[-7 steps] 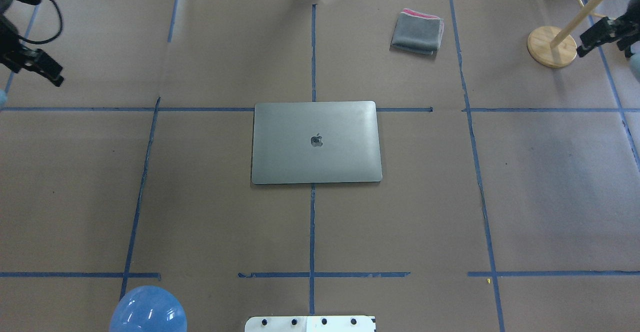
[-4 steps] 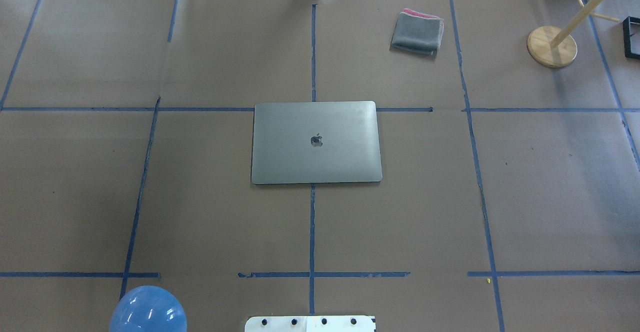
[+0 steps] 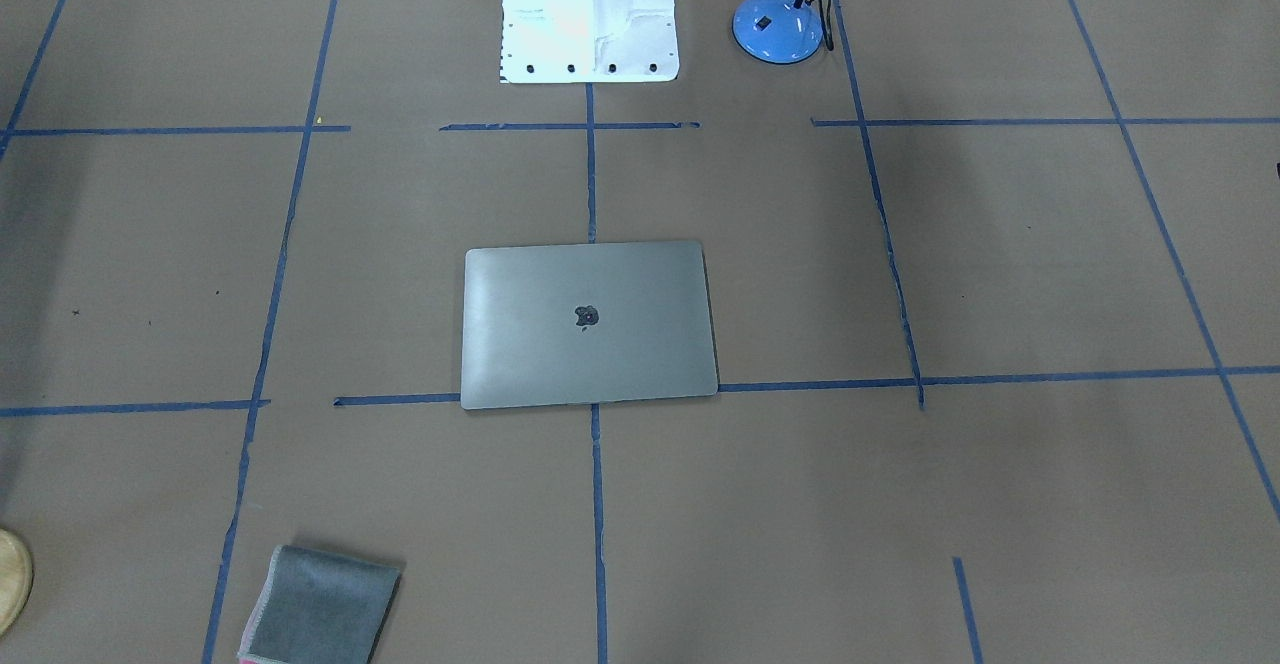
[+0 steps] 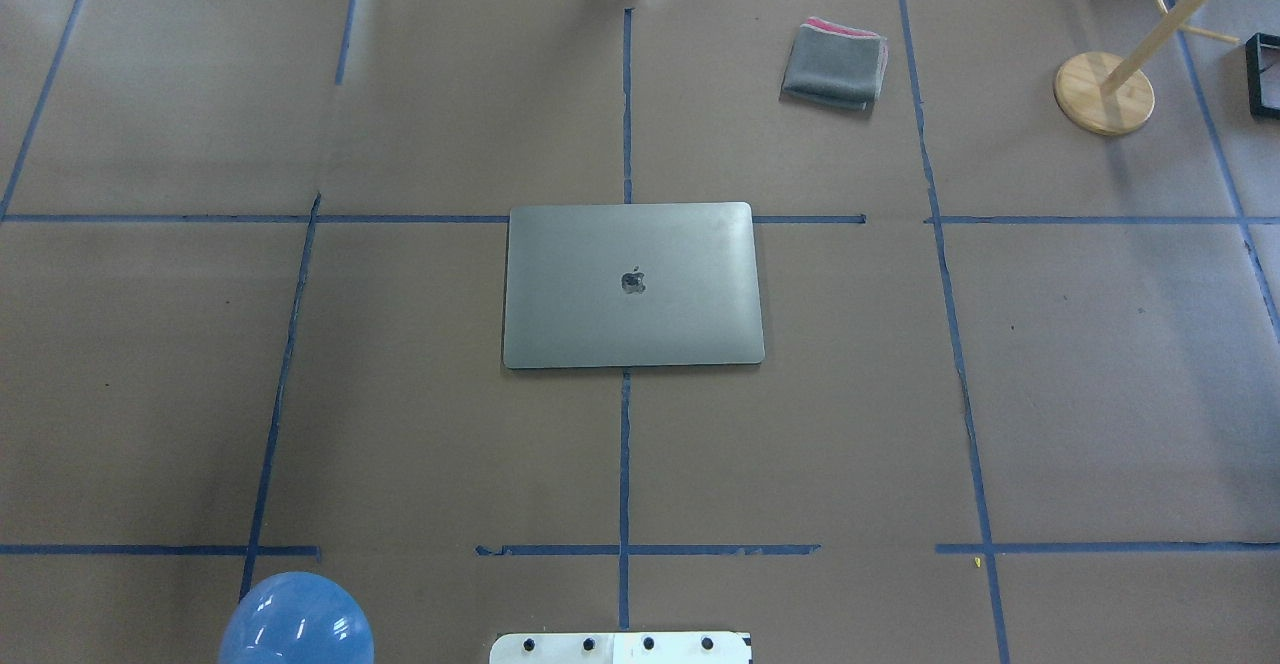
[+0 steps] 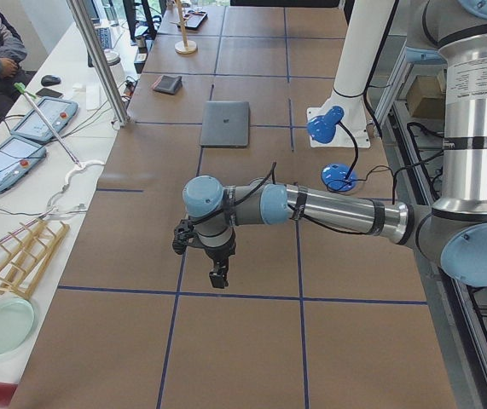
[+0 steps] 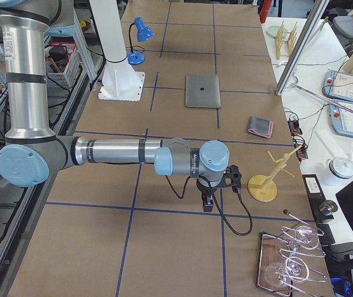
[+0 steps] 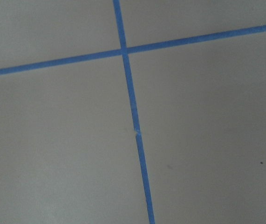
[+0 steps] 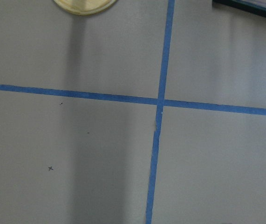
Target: Close laptop
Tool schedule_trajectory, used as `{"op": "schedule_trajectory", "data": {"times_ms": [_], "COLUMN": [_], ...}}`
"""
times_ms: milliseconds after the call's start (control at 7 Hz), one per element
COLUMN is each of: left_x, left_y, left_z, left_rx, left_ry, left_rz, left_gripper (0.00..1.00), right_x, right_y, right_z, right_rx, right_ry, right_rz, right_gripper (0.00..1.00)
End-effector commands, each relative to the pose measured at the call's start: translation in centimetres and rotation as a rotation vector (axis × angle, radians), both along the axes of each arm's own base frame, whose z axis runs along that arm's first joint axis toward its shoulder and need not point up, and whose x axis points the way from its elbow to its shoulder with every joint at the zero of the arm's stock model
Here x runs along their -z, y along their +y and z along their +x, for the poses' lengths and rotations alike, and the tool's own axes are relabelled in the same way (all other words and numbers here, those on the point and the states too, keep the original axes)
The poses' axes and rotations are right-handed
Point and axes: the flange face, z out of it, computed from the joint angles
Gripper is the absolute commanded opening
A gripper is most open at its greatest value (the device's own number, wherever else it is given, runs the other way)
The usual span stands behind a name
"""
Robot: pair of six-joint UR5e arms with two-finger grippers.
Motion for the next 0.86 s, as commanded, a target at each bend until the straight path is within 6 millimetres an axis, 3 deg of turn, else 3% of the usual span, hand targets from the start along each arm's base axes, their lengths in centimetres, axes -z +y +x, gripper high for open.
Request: {"op": "schedule_trajectory", "data": {"times_ms": [0, 714], "left_x": [0.2, 1.4], "left_y": [0.3, -0.3], "left_z": [-0.2, 0.0], "left_rx": [0.006, -0.001], "left_ry": [-0.006, -0.001], "left_rz": [0.002, 0.035], "left_gripper": [1.0, 1.0], "right_x": [-0.3, 0.2], "right_y": [0.1, -0.2], "right_z": [-0.1, -0.7], "right_rx": [-0.002, 0.009], "right_ry": [0.021, 0.017], "right_rz": [-0.006, 0.037], "right_gripper": [1.0, 1.0]}}
